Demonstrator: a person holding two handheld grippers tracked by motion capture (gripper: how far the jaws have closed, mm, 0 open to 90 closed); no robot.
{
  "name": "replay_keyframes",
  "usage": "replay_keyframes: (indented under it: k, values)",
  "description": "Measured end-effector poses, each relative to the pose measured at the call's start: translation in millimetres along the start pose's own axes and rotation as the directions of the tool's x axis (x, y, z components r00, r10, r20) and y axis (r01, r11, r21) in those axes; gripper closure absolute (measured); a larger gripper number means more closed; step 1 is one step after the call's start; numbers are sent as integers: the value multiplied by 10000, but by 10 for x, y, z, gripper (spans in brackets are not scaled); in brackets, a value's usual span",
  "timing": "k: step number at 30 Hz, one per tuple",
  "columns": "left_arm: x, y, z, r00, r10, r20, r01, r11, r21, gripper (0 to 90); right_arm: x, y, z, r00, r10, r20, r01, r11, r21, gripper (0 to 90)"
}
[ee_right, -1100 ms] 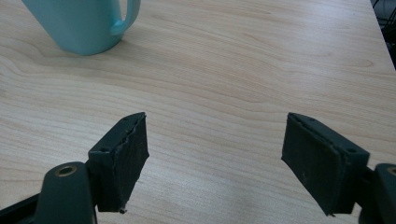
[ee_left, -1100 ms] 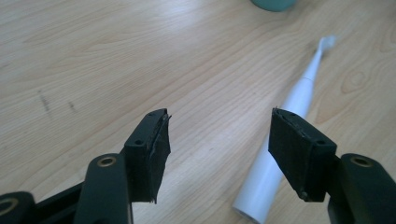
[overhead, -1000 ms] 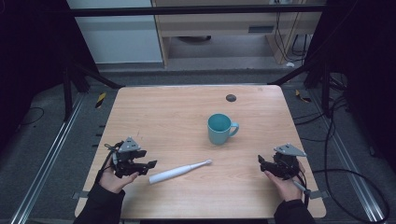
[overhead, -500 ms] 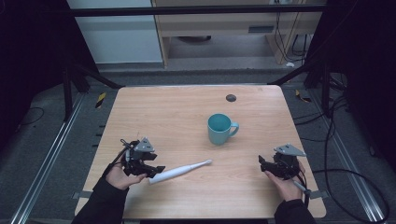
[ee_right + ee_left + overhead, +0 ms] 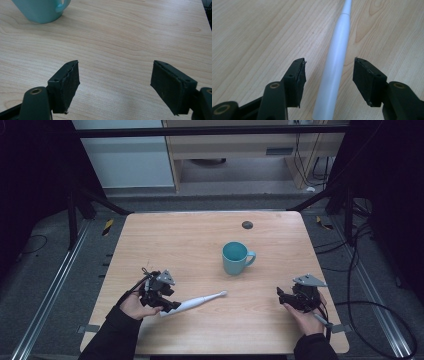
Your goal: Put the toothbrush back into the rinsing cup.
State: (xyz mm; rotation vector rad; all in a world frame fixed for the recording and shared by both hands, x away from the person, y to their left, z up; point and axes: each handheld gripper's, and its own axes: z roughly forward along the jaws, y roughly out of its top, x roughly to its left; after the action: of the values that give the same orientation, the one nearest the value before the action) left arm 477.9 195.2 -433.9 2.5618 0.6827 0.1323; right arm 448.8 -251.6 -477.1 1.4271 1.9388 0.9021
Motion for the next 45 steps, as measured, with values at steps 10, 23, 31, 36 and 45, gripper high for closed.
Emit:
replay_keyframes:
  k: [10, 23, 31, 36, 45]
  values:
    - [10, 52, 134, 9988, 444, 193, -459, 9950, 884, 475, 4, -2, 15, 10000, -28, -28, 28, 9999, 122, 234]
    - [-4, 144, 275, 9952, 873, 446, -935, 9819, 1648, 519, 7, -6, 32, 9999, -139, -68, 140, 9997, 191, 243]
    - [0, 205, 360, 9922, 1062, 653, -1175, 9719, 2038, 542, 7, -8, 33, 9999, -128, -90, 130, 9996, 249, 250]
    - [2, 219, 407, 9906, 1137, 756, -1279, 9666, 2219, 555, -2, -12, 35, 9998, -138, -133, 142, 9996, 253, 253]
    - [-6, 250, 477, 9880, 1271, 877, -1453, 9575, 2491, 578, -6, -10, 35, 9998, -153, -138, 156, 9996, 255, 256]
